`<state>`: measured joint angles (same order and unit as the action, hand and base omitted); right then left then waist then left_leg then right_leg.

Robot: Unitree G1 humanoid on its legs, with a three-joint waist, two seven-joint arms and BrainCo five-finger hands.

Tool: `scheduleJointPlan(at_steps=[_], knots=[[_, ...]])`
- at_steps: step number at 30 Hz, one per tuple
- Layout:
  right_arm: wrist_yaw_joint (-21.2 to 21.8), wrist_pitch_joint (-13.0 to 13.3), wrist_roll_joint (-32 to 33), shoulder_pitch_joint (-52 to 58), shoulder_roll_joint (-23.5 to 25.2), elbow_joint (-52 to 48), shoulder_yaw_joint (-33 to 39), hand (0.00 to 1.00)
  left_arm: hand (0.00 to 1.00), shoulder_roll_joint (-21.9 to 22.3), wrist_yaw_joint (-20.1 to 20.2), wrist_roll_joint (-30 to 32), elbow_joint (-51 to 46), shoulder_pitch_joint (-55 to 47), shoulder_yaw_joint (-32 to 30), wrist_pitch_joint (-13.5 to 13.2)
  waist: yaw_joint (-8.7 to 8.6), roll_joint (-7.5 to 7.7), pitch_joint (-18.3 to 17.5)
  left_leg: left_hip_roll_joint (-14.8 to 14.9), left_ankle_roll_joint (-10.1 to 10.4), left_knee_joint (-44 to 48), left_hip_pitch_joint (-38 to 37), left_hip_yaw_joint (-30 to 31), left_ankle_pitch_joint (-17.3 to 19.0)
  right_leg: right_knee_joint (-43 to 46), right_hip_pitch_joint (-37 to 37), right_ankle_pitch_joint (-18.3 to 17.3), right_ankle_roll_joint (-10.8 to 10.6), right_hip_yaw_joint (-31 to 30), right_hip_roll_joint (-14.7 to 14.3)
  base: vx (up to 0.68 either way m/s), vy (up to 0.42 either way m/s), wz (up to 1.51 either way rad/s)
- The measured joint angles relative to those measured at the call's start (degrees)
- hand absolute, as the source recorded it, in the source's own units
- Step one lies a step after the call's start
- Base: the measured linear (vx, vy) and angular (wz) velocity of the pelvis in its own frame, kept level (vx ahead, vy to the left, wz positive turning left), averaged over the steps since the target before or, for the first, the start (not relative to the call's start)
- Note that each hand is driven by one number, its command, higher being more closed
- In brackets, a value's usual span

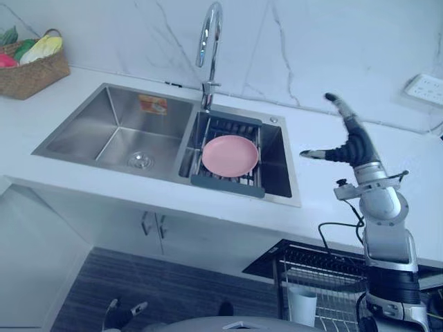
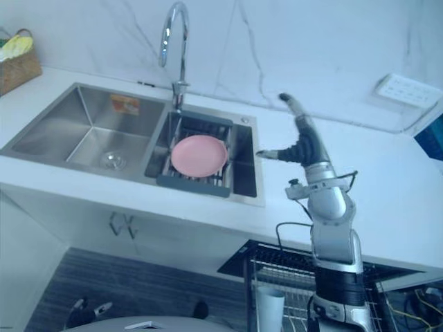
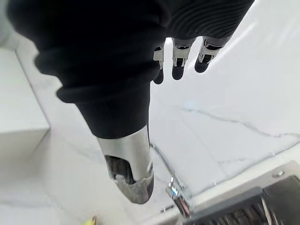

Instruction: Walk over to the sink, pick up the cup, carry it to the dishwasher, place the cup inside the dishwasher, then close the dishwasher door

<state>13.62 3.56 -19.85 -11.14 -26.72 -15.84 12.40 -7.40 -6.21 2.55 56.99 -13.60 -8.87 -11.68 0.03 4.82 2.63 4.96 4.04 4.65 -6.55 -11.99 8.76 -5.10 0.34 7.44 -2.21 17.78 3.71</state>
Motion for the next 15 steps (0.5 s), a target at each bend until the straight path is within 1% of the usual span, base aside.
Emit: scheduleJointPlan(at_steps=[1, 2, 4, 7, 8, 9, 11, 15], knots=[[1.3, 0.0, -2.4, -1.1, -0.3, 1.5, -1.5, 0.0, 0.0, -0.1, 0.4, 0.0, 0.0, 0.1, 0.0, 0.2, -0.06, 0.01, 0.0, 0.0, -0.1, -0.1, 0.1, 0.3, -0.3, 0.0, 0.0, 0.1, 0.1, 0.2, 0.0, -0.03, -0.009, 0.1], [1.9, 0.0, -3.3, -1.4, -0.6, 2.0, -2.0, 0.0, 0.0, -0.1, 0.5, 0.1, 0.0, 0.2, 0.0, 0.3, 0.0, 0.01, 0.0, 0.0, -0.1, -0.2, 0.3, 0.5, -0.5, 0.0, -0.1, 0.1, 0.2, 0.3, 0.0, -0.05, -0.016, 0.12], [4.6, 0.2, -6.7, -3.3, -1.4, 4.6, -4.2, 0.0, 0.0, -0.1, 0.7, 0.3, 0.0, 0.3, 0.0, 0.6, 0.21, 0.03, 0.0, -0.1, -0.1, -1.2, 0.4, 0.9, -1.5, 0.0, -0.5, 0.4, 0.3, 0.7, 0.1, -0.06, -0.017, 0.1], [6.6, 0.6, -9.9, -4.5, -2.5, 7.9, -6.5, 0.0, 0.0, -0.2, 1.2, 1.7, -0.1, 0.4, 0.0, 1.1, 0.43, 0.07, 0.0, -0.1, -0.1, -2.1, 0.4, 1.5, -2.4, 0.0, -0.4, 0.5, 0.4, 1.5, 0.1, -0.05, -0.018, 0.12], [6.8, 0.6, -10.0, -4.8, -2.8, 8.6, -7.0, 0.0, 0.0, -0.2, 1.3, 1.8, -0.1, 0.4, 0.0, 1.2, 0.43, 0.07, 0.0, -0.1, -0.1, -2.3, 0.4, 1.5, -2.5, 0.0, -0.4, 0.4, 0.4, 1.6, 0.1, -0.06, -0.014, 0.08], [7.4, 1.2, -11.5, -5.4, -3.5, 10.7, -7.9, 0.0, 0.0, -0.3, 1.6, 2.1, -0.1, 0.4, 0.0, 1.4, 0.54, 0.07, 0.0, -0.2, 0.1, -3.2, 0.4, 1.5, -3.2, 0.0, -0.4, 0.4, 0.3, 1.8, 0.1, -0.06, -0.015, 0.07], [7.4, 1.4, -13.1, -5.5, -3.5, 12.6, -7.9, 0.0, 0.0, -0.4, 1.6, 2.2, -0.1, 0.4, 0.0, 1.5, 0.62, 0.1, 0.1, -0.1, 0.2, -3.9, 0.5, 1.6, -3.6, 0.0, -0.5, 0.0, -0.1, 2.1, 0.1, -0.05, -0.015, 0.08], [7.1, 1.9, -16.7, -5.9, -3.8, 17.1, -8.8, 0.0, 0.0, -0.4, 1.6, 2.8, -0.2, 0.3, 0.1, 1.7, 0.61, -0.4, 0.4, 0.0, 0.3, -3.9, 0.7, 1.6, -3.6, 0.0, -0.4, -0.1, -0.1, 2.7, 0.2, -0.01, 0.003, 0.06]])
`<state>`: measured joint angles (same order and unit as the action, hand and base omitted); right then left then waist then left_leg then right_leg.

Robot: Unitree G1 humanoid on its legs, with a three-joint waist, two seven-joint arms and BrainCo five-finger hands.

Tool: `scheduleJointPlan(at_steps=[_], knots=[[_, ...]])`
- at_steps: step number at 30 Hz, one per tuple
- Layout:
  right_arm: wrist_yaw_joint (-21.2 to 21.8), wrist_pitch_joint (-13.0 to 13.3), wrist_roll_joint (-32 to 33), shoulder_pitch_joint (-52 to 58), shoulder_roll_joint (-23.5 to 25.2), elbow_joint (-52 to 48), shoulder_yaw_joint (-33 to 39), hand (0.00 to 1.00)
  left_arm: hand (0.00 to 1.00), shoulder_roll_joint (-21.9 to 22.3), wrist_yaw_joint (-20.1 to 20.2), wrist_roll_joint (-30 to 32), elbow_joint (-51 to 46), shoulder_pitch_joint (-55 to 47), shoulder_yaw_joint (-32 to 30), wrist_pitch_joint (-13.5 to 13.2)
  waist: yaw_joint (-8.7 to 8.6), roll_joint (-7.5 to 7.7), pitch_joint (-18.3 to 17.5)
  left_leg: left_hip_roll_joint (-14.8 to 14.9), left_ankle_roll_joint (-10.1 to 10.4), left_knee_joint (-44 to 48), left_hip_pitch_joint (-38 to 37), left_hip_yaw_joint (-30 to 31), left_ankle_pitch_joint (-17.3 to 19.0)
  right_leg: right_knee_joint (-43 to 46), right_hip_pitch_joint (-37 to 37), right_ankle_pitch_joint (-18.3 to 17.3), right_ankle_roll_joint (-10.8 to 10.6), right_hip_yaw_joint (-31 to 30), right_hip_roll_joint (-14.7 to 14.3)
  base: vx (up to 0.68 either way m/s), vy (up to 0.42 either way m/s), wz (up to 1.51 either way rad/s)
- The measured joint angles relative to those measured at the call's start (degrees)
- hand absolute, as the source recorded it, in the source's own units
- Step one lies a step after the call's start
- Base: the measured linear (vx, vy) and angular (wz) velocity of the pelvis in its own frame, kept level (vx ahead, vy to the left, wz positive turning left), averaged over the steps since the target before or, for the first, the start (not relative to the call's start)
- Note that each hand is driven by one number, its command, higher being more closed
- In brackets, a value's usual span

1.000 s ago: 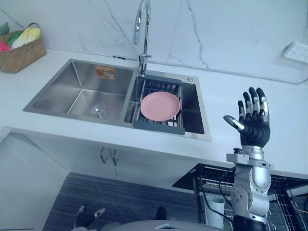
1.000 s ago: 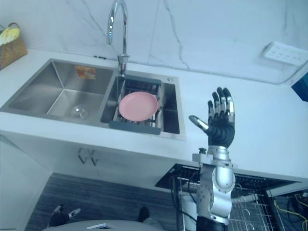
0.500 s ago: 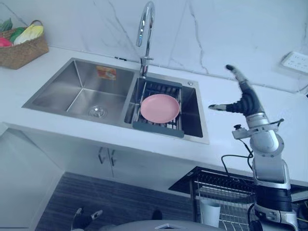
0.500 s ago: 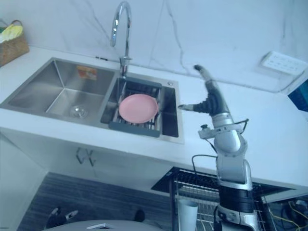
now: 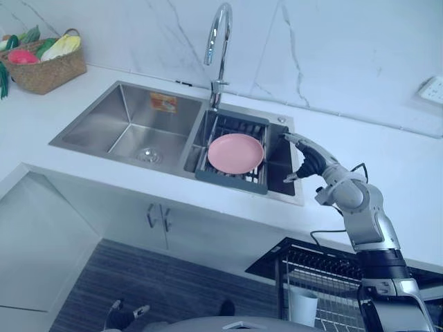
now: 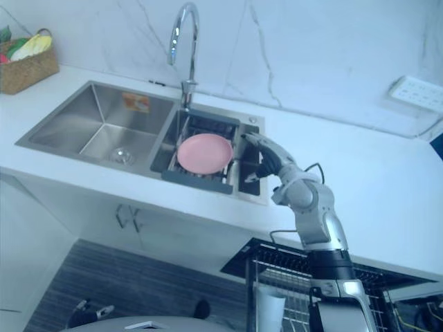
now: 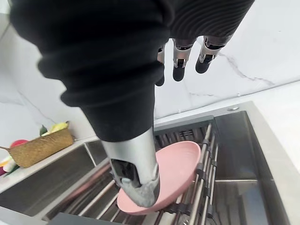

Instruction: Walk over to the sink, pick up the cup, carry it to the dishwasher, place the cup inside the dishwasher, then close the dishwasher door

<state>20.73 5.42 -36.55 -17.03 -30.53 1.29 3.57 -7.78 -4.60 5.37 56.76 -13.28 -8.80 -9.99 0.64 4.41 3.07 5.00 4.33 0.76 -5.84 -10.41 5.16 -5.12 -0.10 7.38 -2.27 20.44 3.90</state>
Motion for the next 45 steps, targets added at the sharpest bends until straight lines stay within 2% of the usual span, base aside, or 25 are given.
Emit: scheduleJointPlan(at_steps=[2, 7, 12, 18, 35, 39, 42, 45], knots=[[-0.1, 0.8, -1.8, -0.1, -1.0, 1.9, -2.1, 0.0, 0.0, 0.0, 0.0, 0.5, -0.2, 0.1, 0.0, 0.0, -0.18, -0.15, 0.1, 0.0, 0.1, 0.0, 0.1, 0.3, -0.1, 0.0, 0.0, 0.0, 0.0, 0.4, 0.0, 0.03, 0.015, 0.09], [-0.7, 1.1, -4.1, -2.0, -1.3, 5.4, -3.4, 0.0, 0.0, -0.1, 0.0, 0.5, -2.3, 0.2, 0.0, 0.0, -0.12, -0.46, 0.4, 0.0, 0.1, -0.1, 0.0, 0.9, -0.2, 0.0, 0.0, 0.2, 0.1, 1.0, 0.1, 0.04, 0.02, 0.07], [-4.3, 0.6, -4.2, -4.3, -1.4, 6.8, -3.5, 0.0, 0.0, -0.1, 0.0, 0.5, -2.3, 0.1, 0.0, 0.1, 0.12, -0.87, 1.1, -0.2, 0.1, -0.1, 0.0, 1.2, -0.2, 0.0, 0.0, 0.3, 0.0, 1.3, 0.4, 0.0, 0.017, 0.03], [-7.2, 0.5, -4.2, -6.3, -1.4, 11.3, -3.4, 0.0, 0.0, -0.1, 0.0, 0.4, -2.5, -0.1, 0.0, 0.1, 0.44, -0.42, 1.7, -0.6, -0.1, -0.1, 0.6, 2.4, -0.6, 0.0, 0.3, 0.4, -0.1, 2.4, 0.9, -0.02, 0.017, 0.1], [-9.3, 0.2, -4.2, -11.3, -1.4, 20.7, -5.3, 0.0, 0.0, 0.0, 0.1, -0.8, -4.6, -1.7, 0.2, 0.1, 1.47, -0.38, 3.4, -0.8, 0.0, -2.0, 1.5, 5.7, -2.8, 0.0, 0.3, 0.3, -0.2, 5.6, 1.2, -0.01, 0.005, 0.1], [-9.3, -0.6, -4.1, -11.6, -1.4, 22.4, -5.6, 0.0, 0.0, 0.0, 0.1, -1.4, -4.6, -1.9, 0.2, 0.1, 2.48, -0.32, 3.4, -0.9, -0.1, -2.0, 1.8, 6.0, -3.0, 0.0, 0.1, 0.3, -0.1, 6.0, 1.3, 0.0, 0.012, 0.07], [-9.3, -0.6, -3.7, -11.8, -1.5, 22.4, -5.6, 0.0, 0.0, 0.0, 0.1, -2.0, -4.8, -2.0, 0.2, 0.1, 2.15, -0.31, 3.5, -1.4, -0.1, -2.0, 2.4, 7.1, -3.2, 0.0, 0.1, 0.3, -0.1, 7.0, 1.8, 0.0, 0.026, 0.15], [-9.3, -0.6, -3.6, -12.2, -1.6, 22.9, -5.8, 0.0, 0.0, -0.1, 0.1, -2.6, -6.5, -2.0, 0.1, 0.1, 2.51, 0.3, 4.3, -1.8, -0.5, -2.0, 2.6, 7.3, -3.4, 0.0, 0.1, 0.5, -0.4, 7.1, 2.1, -0.01, 0.034, 0.08]])
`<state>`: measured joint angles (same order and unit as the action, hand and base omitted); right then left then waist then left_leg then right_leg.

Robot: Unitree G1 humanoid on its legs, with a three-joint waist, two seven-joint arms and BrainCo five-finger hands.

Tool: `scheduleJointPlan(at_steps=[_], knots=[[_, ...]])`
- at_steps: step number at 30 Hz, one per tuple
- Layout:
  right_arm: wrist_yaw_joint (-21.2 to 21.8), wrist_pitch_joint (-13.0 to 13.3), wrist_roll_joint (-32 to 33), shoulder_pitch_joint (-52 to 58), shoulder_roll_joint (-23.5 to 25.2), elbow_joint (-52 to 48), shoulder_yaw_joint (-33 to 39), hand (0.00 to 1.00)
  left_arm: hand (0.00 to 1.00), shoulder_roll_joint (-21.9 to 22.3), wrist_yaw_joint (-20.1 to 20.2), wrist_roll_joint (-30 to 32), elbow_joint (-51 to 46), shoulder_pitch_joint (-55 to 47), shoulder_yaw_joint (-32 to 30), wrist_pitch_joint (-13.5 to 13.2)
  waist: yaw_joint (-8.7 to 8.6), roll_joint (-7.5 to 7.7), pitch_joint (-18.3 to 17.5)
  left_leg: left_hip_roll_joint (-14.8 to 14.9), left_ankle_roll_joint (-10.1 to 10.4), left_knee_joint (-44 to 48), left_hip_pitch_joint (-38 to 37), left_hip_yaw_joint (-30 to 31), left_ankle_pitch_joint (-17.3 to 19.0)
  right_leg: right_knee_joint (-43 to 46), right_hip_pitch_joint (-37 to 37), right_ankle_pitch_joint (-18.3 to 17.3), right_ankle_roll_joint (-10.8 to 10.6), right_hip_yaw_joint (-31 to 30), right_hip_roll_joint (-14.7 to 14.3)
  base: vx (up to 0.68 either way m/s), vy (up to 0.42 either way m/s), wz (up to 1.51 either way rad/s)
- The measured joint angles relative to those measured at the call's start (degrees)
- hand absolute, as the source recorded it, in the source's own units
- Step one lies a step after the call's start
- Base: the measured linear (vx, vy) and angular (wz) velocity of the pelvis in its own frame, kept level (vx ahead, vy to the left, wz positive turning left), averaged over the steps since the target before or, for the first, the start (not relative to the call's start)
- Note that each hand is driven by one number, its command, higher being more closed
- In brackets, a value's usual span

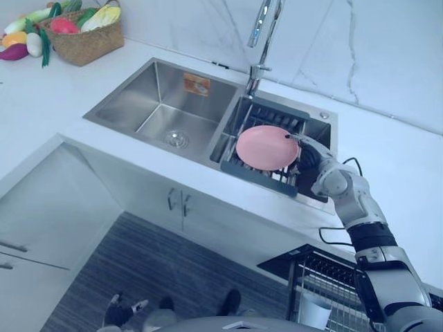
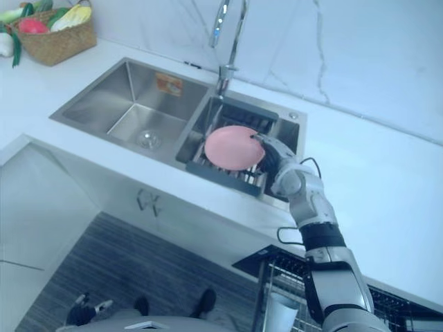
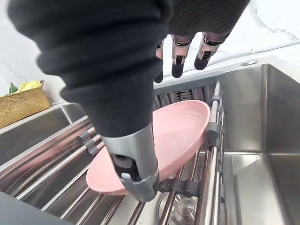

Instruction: Walk over to the sink, pick up the cup, carry it to the dishwasher, place the cup inside the dishwasher, then close the dishwasher door

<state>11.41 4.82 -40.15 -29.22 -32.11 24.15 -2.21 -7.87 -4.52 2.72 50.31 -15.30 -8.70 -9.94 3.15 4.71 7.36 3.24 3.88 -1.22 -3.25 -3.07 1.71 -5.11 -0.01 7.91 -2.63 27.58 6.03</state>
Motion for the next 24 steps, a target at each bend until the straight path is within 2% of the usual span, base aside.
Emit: scheduleJointPlan(at_steps=[3, 24], knots=[[0.0, 0.0, 0.5, -2.2, 0.0, 2.3, -1.3, 0.0, 0.0, 0.0, 0.1, -0.3, -0.3, 0.0, 0.0, 0.0, 0.03, 0.64, 0.6, -0.2, -0.2, 0.0, 0.1, 0.1, -0.2, 0.0, 0.0, 0.1, 0.0, 0.0, 0.2, -0.01, 0.011, 0.01], [0.1, -0.1, 2.1, -3.9, -0.6, 6.5, -3.7, 0.0, 0.0, -0.1, 1.1, -0.4, -2.5, 0.0, 0.1, 0.5, 1.44, 2.06, 2.2, -0.9, -0.4, 0.0, 1.2, 1.7, -0.6, 0.0, -0.1, 0.2, -0.2, 1.3, 0.9, 0.0, 0.012, 0.04]])
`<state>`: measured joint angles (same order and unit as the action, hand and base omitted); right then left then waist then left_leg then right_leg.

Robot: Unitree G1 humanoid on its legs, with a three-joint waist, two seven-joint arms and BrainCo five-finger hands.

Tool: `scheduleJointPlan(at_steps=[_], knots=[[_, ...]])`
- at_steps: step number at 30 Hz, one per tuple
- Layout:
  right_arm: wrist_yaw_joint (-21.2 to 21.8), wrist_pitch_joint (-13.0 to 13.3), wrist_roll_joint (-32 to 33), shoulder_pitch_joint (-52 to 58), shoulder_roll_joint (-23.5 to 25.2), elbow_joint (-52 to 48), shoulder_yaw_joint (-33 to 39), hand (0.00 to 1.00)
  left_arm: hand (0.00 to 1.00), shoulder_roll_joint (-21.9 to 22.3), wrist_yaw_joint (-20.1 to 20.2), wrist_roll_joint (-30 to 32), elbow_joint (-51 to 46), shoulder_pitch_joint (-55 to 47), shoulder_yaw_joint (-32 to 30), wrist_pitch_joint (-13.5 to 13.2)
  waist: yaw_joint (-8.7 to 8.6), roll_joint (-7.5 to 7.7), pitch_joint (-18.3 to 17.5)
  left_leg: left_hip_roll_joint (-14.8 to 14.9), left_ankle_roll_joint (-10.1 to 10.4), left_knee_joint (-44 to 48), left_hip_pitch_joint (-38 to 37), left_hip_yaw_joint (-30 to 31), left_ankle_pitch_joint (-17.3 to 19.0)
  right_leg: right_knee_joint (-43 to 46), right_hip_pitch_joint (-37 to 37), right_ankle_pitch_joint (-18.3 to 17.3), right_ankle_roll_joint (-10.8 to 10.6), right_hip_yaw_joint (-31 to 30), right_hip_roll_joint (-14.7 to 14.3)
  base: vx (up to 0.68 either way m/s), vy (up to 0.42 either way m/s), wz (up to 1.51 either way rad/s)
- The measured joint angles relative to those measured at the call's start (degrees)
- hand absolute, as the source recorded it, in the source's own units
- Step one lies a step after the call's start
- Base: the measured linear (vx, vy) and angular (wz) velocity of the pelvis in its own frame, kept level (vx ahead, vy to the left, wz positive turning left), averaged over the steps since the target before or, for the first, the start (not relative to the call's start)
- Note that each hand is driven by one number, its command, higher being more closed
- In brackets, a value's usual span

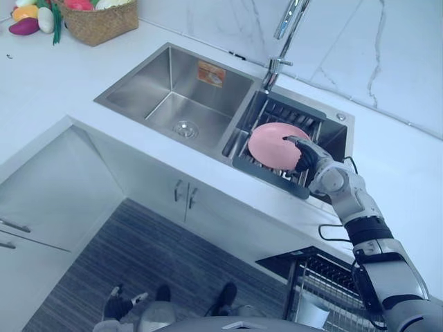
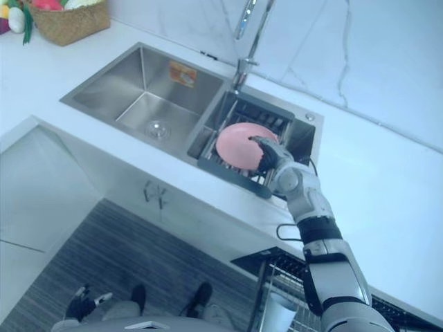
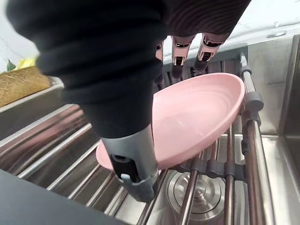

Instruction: Walk over to the sink, pick up the cup, carry it to the dishwasher, place the cup inside the dishwasher, then close the dishwasher door

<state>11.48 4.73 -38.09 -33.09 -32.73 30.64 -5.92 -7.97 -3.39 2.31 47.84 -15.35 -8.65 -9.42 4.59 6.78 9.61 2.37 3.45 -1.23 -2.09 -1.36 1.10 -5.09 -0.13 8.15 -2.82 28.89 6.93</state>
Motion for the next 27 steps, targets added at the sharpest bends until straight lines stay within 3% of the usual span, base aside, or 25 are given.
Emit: scheduleJointPlan(at_steps=[15, 27], knots=[[0.0, 0.1, -1.0, -1.7, -1.0, 0.0, -1.4, 0.0, 0.0, -0.2, 0.0, -0.1, -0.8, 0.1, 0.0, 0.4, 0.4, 0.77, 1.5, -0.5, -0.1, 0.0, 1.1, 0.1, -0.1, 0.0, -1.0, 0.2, -0.2, 0.0, 0.4, 0.0, 0.0, 0.0], [0.0, 0.0, -2.9, -2.1, -1.7, 0.2, -3.2, 0.0, 0.0, -1.6, 0.0, -1.1, -2.2, 0.4, 0.2, 1.0, 1.41, 2.37, 2.9, -1.0, -0.7, 0.1, 2.1, 0.0, -0.5, 0.0, -2.2, 0.8, -0.3, -0.2, 0.9, 0.0, 0.002, 0.0]])
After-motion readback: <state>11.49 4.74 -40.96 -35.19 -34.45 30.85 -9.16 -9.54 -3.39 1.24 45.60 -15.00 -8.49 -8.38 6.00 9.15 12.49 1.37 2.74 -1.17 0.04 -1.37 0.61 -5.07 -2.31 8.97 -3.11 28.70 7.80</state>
